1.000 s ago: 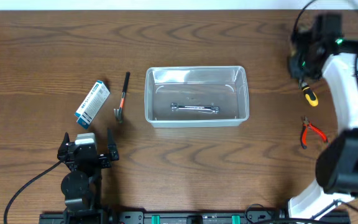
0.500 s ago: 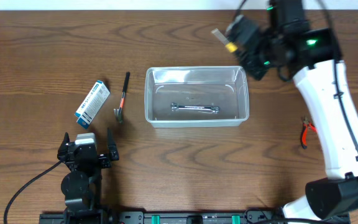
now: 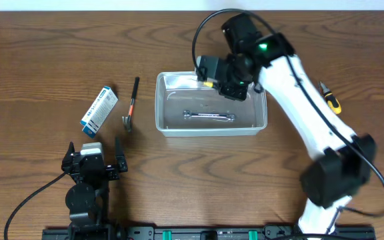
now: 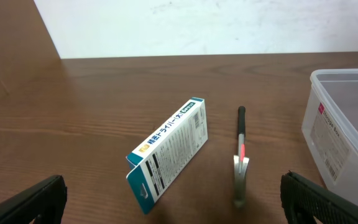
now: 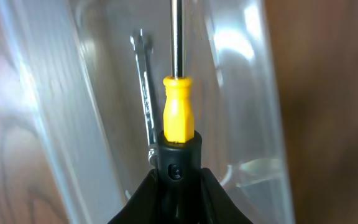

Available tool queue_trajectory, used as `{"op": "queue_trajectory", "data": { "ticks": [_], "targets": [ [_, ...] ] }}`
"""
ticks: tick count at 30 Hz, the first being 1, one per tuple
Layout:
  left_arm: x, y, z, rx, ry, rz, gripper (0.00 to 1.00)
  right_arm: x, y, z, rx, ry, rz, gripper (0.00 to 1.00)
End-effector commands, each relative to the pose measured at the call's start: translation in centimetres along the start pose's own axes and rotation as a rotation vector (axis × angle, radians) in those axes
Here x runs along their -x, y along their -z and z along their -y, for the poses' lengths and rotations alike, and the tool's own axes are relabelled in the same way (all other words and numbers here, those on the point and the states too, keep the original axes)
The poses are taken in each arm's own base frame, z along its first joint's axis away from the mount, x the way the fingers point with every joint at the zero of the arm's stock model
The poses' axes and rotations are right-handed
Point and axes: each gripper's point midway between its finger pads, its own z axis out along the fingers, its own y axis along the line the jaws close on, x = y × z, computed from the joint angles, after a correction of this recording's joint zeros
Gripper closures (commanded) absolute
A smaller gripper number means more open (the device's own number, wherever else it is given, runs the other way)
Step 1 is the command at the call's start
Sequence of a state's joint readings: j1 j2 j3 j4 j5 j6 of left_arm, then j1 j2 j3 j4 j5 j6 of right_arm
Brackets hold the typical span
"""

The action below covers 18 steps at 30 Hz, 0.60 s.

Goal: Pack container
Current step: 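Carry the screwdriver into the container and release it beside the wrench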

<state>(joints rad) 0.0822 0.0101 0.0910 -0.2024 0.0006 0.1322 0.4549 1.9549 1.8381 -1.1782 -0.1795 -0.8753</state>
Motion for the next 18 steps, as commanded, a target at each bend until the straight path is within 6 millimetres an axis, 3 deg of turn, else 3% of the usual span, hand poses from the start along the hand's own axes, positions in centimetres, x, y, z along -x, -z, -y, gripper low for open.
{"op": "queue_trajectory", "data": {
  "ticks": [1, 8, 18],
  "targets": [
    [-1.3, -0.3, 0.3, -0.009, -0.012, -0.029, 0.02, -0.8, -3.0, 0.1, 0.040, 0.017, -0.064, 0.99],
    [-1.3, -0.3, 0.3, -0.009, -0.012, -0.029, 0.02, -2.7, -8.8, -0.5, 0.138, -0.036, -0.148, 0.96],
    [-1.3, -0.3, 0.3, -0.009, -0.012, -0.029, 0.02, -3.9, -12.1, -0.9, 0.186, -0.092, -0.195, 0.94]
  ]
}}
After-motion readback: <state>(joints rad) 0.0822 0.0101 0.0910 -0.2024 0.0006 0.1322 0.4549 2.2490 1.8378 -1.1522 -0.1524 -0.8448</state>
